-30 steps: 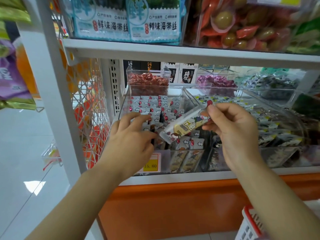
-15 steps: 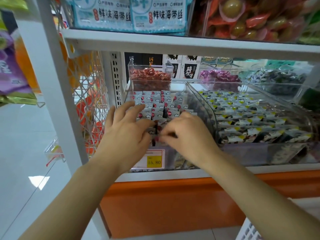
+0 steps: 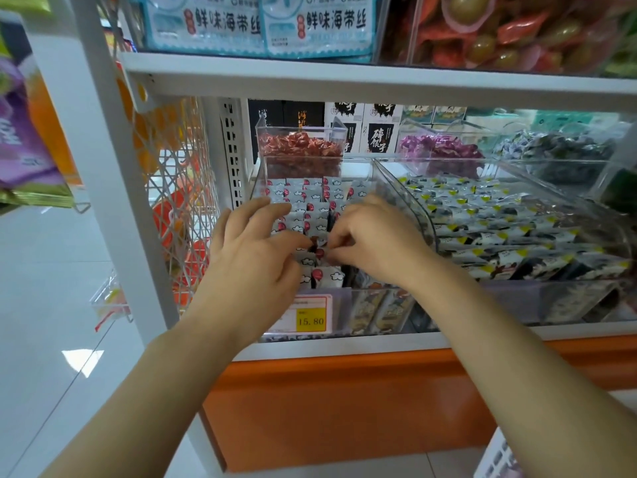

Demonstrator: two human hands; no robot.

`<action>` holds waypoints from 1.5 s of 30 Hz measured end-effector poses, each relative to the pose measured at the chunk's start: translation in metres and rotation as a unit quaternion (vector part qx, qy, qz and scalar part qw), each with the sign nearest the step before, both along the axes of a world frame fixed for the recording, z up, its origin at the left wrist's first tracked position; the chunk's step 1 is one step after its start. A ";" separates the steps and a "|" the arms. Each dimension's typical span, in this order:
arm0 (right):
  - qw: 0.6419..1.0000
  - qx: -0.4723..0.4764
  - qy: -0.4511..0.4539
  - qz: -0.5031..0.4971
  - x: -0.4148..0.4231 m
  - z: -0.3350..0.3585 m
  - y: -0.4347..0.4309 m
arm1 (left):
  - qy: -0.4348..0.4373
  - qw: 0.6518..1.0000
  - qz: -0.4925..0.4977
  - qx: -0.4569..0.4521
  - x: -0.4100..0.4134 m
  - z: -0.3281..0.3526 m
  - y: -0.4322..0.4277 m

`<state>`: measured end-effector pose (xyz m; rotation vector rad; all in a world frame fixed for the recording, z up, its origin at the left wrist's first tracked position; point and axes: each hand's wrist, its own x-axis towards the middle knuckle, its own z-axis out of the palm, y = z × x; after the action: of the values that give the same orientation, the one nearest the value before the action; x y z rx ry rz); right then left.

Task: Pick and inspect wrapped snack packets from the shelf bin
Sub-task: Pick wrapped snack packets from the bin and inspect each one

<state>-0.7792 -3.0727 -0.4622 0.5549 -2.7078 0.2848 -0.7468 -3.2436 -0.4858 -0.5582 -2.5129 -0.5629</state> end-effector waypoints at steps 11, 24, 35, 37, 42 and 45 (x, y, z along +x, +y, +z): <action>0.867 -0.479 0.130 -0.048 0.034 0.015 0.033 | 0.002 0.988 -0.035 0.148 0.008 0.010 0.006; 0.698 -0.703 -0.136 -0.005 0.059 -0.001 0.035 | -0.184 0.889 -0.086 0.410 0.015 0.013 0.015; 0.565 -0.777 -0.276 0.038 0.060 -0.002 0.041 | -0.277 0.717 -0.159 0.620 0.010 0.014 0.010; 0.559 -0.783 -0.272 0.033 0.059 -0.004 0.042 | -0.299 0.684 -0.180 0.640 0.009 0.014 0.008; 0.531 -0.813 -0.239 0.021 0.058 -0.004 0.044 | -0.321 0.669 -0.219 0.634 0.013 0.016 0.008; 0.519 -0.826 -0.221 0.011 0.058 -0.003 0.044 | -0.316 0.668 -0.232 0.632 0.015 0.017 0.011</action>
<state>-0.7213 -3.0288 -0.4651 -0.1791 -1.3813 2.7191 -0.7316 -3.2324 -0.4688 -0.4127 -1.6731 -2.7283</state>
